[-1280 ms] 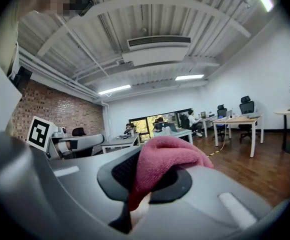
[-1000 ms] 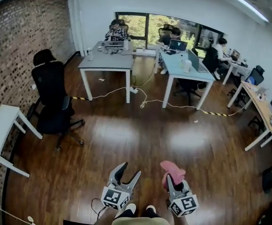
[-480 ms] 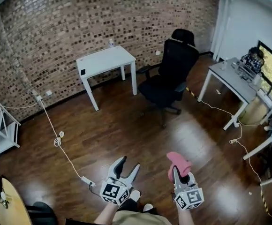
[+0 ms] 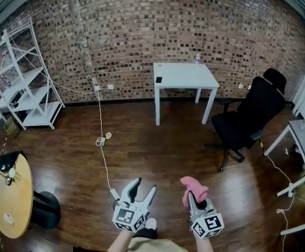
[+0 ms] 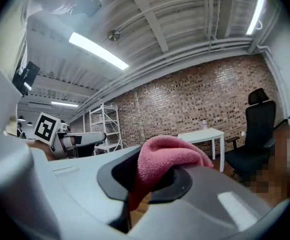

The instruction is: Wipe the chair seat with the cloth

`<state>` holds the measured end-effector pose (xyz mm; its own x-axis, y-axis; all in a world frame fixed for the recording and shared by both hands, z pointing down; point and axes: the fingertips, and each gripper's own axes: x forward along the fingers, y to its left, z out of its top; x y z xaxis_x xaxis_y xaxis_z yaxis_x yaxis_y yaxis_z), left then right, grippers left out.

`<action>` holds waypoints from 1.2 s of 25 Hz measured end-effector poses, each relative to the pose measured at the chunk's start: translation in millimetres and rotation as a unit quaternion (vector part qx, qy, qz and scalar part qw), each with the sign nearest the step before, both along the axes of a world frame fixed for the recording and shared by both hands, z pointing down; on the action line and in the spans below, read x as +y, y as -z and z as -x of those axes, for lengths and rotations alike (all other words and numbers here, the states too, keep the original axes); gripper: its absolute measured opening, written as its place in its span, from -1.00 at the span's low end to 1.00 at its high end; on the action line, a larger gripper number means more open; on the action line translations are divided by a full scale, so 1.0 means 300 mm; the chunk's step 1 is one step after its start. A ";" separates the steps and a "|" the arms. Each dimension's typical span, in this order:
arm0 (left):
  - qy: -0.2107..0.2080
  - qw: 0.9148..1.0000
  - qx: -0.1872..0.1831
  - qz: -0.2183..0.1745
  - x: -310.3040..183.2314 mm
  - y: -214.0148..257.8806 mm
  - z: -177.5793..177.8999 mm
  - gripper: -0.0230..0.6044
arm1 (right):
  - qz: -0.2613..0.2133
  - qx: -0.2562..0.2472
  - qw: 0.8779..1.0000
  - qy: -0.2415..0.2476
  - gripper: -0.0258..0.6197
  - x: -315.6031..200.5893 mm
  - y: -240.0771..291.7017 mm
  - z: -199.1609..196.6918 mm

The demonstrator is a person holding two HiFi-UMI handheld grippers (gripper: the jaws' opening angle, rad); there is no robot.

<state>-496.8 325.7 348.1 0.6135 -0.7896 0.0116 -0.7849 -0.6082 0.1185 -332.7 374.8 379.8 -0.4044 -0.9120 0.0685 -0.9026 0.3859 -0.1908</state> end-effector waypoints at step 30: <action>0.025 1.000 0.006 -0.006 -1.504 0.017 -0.207 -0.23 | 0.004 -0.010 0.999 0.035 -0.91 -1.539 -0.038 -0.237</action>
